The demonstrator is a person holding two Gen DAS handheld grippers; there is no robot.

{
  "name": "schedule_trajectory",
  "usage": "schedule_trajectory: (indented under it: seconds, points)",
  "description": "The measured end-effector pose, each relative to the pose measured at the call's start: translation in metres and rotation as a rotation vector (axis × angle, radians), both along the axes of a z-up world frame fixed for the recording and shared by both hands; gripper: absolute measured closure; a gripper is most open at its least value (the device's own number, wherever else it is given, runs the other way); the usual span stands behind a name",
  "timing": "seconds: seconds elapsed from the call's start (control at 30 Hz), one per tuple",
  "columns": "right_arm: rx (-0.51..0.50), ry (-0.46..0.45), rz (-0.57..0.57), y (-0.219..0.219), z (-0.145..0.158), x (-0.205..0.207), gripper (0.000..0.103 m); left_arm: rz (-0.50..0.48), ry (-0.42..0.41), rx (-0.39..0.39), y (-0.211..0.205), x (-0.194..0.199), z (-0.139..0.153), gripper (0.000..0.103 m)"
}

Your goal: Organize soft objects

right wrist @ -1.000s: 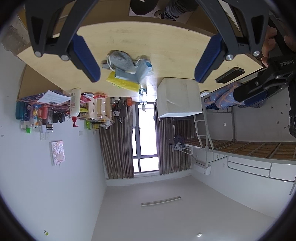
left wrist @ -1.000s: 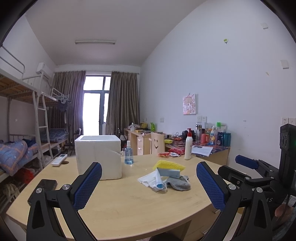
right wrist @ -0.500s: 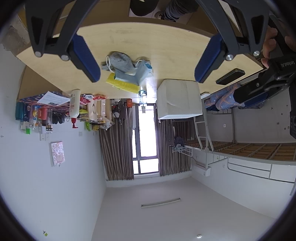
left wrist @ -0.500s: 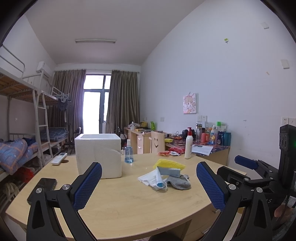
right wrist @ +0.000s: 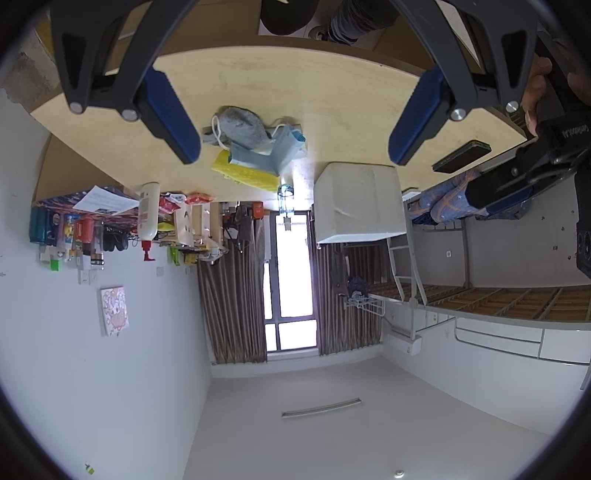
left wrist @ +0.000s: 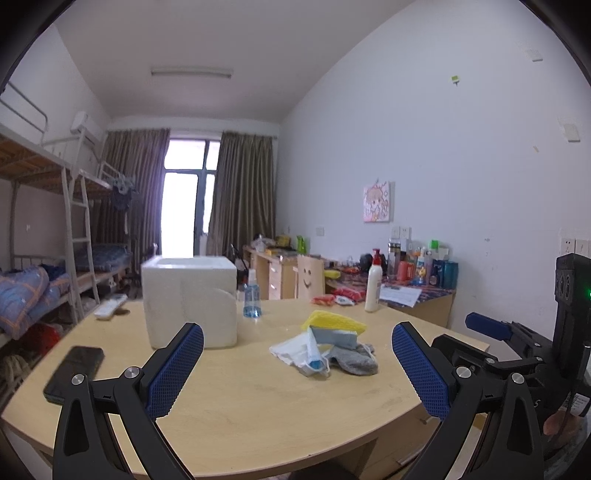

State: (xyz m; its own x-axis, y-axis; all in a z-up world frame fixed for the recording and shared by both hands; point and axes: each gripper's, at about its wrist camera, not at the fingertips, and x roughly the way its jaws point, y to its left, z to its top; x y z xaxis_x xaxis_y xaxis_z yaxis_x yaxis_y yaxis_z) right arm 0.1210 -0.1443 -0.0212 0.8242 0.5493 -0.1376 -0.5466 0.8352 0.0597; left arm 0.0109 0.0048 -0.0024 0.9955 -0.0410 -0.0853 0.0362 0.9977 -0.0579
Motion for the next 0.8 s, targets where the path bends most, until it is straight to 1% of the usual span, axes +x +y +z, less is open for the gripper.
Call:
schedule_trajectory:
  seconds: [0.1,0.23,0.33,0.43,0.57,0.8]
  points:
    - [0.007,0.021,-0.005,0.000,-0.002,0.010,0.000,-0.014,0.051,-0.018,0.004,0.016,-0.003,0.001]
    - [-0.016,0.039,-0.015,0.004,-0.006,0.023,0.000,0.011,0.073,-0.007,0.004,0.032,-0.008,0.001]
    - [-0.032,0.052,-0.027,0.005,-0.009,0.034,0.000,-0.021,0.113,-0.017,0.006,0.047,-0.011,0.001]
    - [-0.038,0.070,-0.032,0.004,-0.011,0.047,0.000,-0.041,0.151,-0.008,0.004,0.063,-0.015,0.001]
    - [-0.036,0.096,-0.017,0.001,-0.012,0.061,0.000,-0.065,0.181,0.005,0.001,0.084,-0.019,0.001]
    - [-0.066,0.125,-0.050,0.000,-0.014,0.085,0.000,-0.080,0.226,0.022,-0.004,0.117,-0.020,0.001]
